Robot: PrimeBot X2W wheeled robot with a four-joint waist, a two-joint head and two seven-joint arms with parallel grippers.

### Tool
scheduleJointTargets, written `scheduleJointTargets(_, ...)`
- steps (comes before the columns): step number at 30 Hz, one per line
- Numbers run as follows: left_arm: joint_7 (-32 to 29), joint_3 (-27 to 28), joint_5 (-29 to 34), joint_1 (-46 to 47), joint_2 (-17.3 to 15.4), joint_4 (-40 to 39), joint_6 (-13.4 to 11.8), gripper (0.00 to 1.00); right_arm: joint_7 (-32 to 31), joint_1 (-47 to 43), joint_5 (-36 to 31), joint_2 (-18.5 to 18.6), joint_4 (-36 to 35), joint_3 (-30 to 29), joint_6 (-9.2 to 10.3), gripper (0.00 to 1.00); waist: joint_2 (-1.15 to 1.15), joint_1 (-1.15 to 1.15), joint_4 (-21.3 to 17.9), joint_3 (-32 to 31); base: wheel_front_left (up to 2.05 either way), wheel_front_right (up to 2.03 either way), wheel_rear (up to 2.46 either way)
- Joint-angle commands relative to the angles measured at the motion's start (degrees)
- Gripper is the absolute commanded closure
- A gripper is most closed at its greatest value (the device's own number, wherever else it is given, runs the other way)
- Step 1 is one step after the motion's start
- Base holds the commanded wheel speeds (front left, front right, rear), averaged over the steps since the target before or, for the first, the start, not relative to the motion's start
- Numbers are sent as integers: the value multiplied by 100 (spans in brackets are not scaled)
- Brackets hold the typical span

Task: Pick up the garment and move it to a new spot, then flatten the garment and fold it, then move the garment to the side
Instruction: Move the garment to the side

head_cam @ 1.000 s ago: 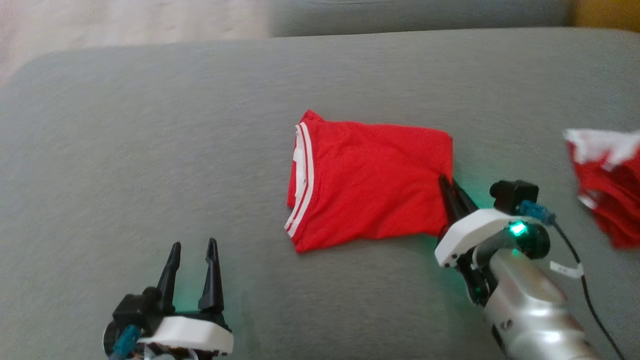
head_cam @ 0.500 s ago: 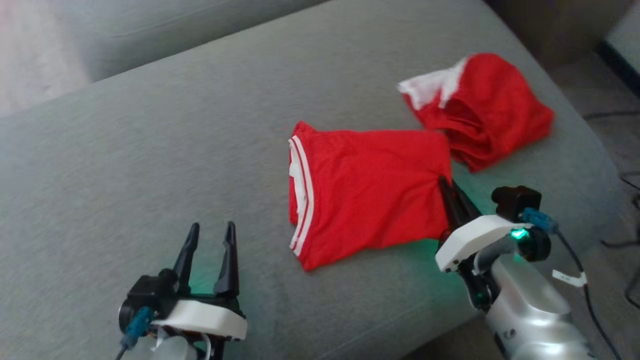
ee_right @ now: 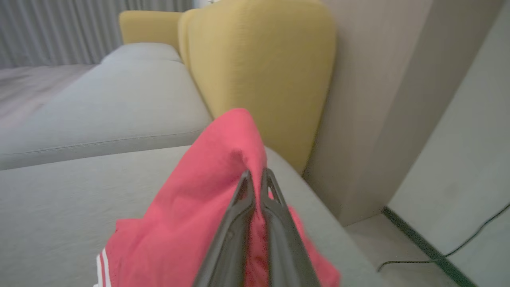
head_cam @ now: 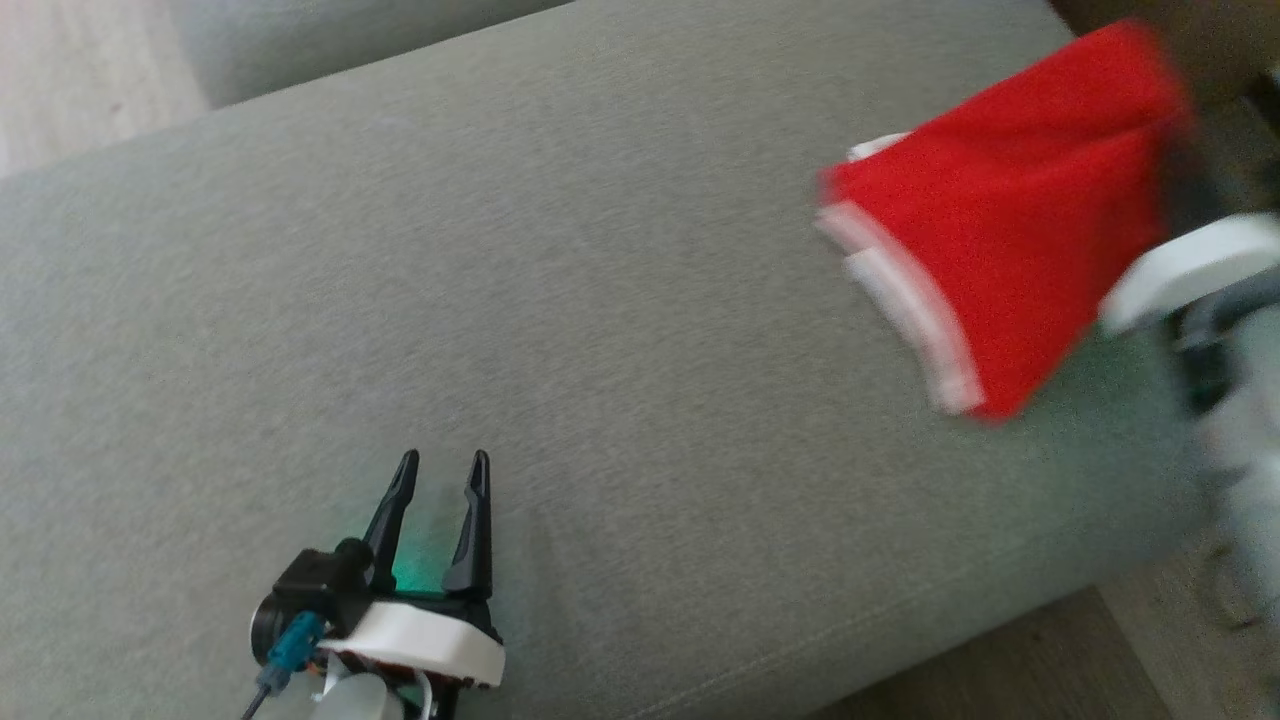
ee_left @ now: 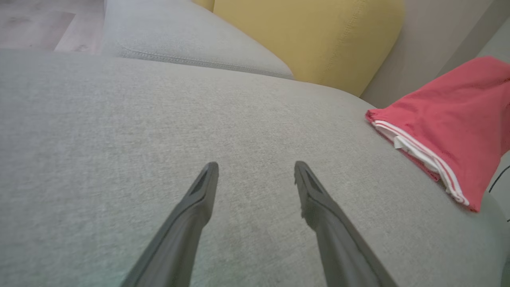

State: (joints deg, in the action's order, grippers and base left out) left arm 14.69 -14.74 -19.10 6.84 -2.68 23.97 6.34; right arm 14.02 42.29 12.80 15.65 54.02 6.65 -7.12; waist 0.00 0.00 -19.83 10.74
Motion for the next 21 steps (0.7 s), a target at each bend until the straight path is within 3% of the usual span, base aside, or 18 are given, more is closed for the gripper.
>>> scheduleJointTargets(1, 30, 150, 9, 224, -20, -128, 21, 0, -6, 177, -139, 156, -57, -26, -36, 100, 0, 0, 166, 90, 0, 0, 0)
scheduleJointTargets(3, 30, 159, -3, 249, -20, -126, 16, 0, 3, 420, -503, 415, 131, -333, -36, 100, 0, 0, 286, 142, 0, 0, 0)
scheduleJointTargets(4, 30, 173, -6, 257, -20, -122, 12, 0, 12, 512, -677, 496, 210, -493, -36, 88, 0, 0, 334, 162, 0, 0, 0)
scheduleJointTargets(5, 30, 194, -10, 264, -20, -115, 6, 0, 18, 582, -834, 545, 302, -665, -36, 0, 0, 0, 375, 184, 0, 0, 0)
scheduleJointTargets(8, 30, 270, -10, 282, -20, -109, -23, 0, 30, 711, -1282, 524, 500, -1130, -36, 0, 0, 0, 469, 219, 0, 0, 0)
scheduleJointTargets(11, 30, 378, -6, 288, -20, -128, -57, 0, 77, 695, -1617, 236, 339, -1439, -36, 0, 0, 0, 553, 204, 0, 0, 0)
scheduleJointTargets(15, 30, 520, 30, 245, -20, -140, -100, 0, 94, 390, -1731, -479, -362, -1503, -36, 0, 0, 0, 698, 93, 0, 0, 0)
scheduleJointTargets(16, 30, 595, 33, 211, -20, -148, -129, 0, 95, 20, -1683, -804, -721, -1429, -36, 0, 0, 0, 828, 23, 0, 0, 0)
scheduleJointTargets(21, 30, 747, 33, 152, -20, -141, -256, 0, 96, -979, -1418, -1182, -1390, -1131, -36, 0, 0, 0, 1315, -147, 0, 0, 0)
